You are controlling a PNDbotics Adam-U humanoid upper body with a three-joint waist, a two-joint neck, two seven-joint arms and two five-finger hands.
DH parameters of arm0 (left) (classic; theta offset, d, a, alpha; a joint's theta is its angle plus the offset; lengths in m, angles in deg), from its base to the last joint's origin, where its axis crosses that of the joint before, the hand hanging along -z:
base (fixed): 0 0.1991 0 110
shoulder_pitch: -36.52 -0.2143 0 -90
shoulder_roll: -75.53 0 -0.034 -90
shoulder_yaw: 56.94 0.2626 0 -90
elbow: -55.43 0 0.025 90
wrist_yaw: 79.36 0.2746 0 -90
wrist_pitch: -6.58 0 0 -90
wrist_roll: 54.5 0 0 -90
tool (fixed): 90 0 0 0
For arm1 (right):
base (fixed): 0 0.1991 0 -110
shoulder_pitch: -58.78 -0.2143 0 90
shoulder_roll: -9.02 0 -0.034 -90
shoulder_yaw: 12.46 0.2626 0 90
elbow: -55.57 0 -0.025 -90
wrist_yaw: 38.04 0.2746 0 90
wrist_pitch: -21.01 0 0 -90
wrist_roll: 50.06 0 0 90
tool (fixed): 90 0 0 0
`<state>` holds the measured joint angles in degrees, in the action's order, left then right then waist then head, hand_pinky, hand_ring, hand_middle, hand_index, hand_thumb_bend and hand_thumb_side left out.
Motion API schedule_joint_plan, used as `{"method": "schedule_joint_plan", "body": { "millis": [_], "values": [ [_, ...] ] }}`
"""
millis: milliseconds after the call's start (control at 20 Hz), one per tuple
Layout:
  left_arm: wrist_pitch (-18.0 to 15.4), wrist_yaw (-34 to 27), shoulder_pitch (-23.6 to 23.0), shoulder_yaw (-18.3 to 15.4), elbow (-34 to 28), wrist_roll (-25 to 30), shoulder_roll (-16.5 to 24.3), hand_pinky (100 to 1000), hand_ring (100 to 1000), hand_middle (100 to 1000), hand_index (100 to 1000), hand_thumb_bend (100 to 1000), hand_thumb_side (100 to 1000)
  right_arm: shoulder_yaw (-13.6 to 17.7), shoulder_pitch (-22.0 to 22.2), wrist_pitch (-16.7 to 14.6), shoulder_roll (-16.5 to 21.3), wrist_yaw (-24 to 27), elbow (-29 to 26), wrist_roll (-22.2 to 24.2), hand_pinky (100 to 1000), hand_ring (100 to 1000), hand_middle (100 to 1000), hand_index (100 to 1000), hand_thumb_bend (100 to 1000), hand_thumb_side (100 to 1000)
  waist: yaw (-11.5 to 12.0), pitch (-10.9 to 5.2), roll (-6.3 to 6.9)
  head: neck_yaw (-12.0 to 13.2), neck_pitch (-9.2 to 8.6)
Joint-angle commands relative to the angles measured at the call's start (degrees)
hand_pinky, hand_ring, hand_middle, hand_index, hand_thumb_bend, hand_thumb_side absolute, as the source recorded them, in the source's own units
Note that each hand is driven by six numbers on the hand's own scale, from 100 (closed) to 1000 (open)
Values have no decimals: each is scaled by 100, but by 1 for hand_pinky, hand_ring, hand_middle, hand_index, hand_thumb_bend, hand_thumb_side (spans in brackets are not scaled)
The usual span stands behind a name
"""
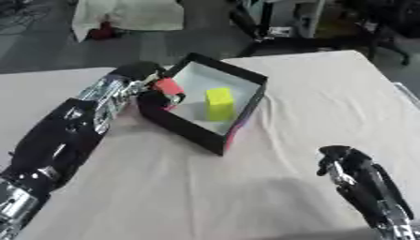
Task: Pick up objects on the table and place them in the box.
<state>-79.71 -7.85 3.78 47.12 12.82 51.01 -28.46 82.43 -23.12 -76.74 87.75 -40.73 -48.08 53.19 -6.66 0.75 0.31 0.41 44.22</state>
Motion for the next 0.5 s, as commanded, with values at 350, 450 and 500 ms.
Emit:
{"method": "schedule_joint_plan", "body": {
  "millis": [350, 450, 500],
  "values": [
    [-105, -319, 163, -289, -906, -482, 607, 792, 813, 856, 916, 471, 1000, 32, -17, -7, 19, 27, -48, -34, 710, 493, 492, 679, 100, 540, 62, -29, -88, -47, -10],
    [-213, -504, 163, -338, -1207, -535, 880, 785, 797, 842, 915, 426, 1000, 46, -11, -4, 19, 22, -49, -50, 710, 493, 492, 679, 100, 542, 93, -31, -76, -59, -10],
    [-279, -595, 142, -347, -1354, -507, 1023, 787, 785, 826, 906, 378, 936, 52, -6, -2, 20, 16, -47, -56, 710, 493, 492, 679, 100, 542, 112, -32, -67, -80, -10]
  ]
}}
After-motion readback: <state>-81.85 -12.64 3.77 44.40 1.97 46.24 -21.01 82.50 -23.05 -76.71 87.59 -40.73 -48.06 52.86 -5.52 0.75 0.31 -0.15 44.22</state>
